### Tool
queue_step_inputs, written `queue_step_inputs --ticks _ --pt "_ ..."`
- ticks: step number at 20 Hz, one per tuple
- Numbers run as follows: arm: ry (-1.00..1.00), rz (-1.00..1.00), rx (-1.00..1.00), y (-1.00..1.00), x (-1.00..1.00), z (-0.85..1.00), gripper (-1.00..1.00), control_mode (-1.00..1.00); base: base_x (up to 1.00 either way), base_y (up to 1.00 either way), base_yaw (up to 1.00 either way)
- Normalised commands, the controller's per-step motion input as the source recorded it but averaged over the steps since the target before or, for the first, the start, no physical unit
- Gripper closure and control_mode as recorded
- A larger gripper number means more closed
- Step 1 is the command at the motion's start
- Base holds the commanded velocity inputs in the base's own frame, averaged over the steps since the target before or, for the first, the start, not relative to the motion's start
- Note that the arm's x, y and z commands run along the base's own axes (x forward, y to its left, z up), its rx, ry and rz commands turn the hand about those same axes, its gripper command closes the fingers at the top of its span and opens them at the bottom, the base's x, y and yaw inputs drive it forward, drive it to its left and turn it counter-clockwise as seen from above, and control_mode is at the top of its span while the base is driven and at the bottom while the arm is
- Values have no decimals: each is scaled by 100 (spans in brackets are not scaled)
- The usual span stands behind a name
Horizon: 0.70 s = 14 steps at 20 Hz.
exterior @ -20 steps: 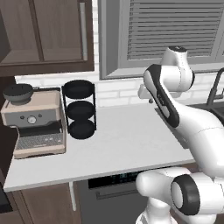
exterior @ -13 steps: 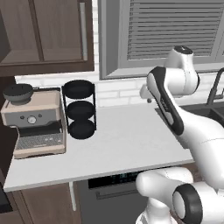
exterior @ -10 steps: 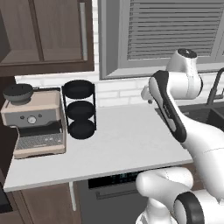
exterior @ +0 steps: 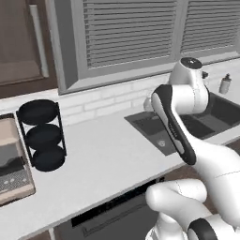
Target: Navigate to the stand mixer.
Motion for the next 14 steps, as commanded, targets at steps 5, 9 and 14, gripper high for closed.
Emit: queue_step_inputs --ticks 5,9,14 --pt "0 0 0 0 0 0 -100 100 0 -20 -89" --pt "0 0 0 0 0 0 -100 100 0 -17 -91" --pt "0 0 0 0 0 0 -100 100 0 -13 -92"
